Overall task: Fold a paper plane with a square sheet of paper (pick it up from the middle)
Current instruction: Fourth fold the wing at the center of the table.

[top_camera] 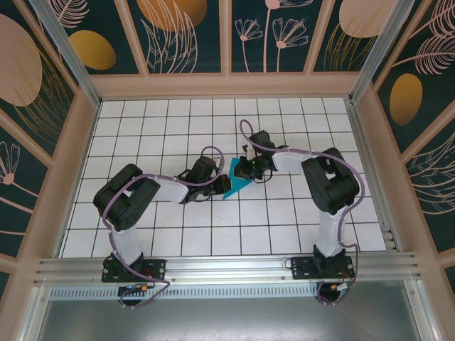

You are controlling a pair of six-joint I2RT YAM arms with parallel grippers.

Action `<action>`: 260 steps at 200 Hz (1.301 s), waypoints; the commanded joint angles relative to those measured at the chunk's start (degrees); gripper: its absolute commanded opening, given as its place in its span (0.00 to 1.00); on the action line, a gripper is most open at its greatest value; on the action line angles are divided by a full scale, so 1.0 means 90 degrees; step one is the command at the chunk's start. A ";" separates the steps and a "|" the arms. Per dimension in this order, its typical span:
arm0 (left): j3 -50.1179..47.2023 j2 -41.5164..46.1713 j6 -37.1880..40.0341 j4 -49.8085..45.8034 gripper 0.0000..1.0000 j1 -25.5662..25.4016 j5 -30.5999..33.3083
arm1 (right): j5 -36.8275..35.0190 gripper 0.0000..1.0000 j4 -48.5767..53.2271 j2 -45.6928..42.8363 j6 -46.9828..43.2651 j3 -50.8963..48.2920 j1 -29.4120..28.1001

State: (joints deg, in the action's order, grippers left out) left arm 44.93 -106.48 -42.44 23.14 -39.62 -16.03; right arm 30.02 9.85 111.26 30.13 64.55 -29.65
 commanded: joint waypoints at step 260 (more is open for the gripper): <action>0.0613 0.0483 -0.0074 -0.0505 0.19 0.0050 -0.0134 | -0.0479 0.06 -0.0117 0.0421 -0.0147 -0.0342 0.0409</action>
State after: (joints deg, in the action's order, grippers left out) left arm 50.06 -100.33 -41.87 19.40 -39.62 -16.03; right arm 30.11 7.35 112.40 28.86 63.33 -26.22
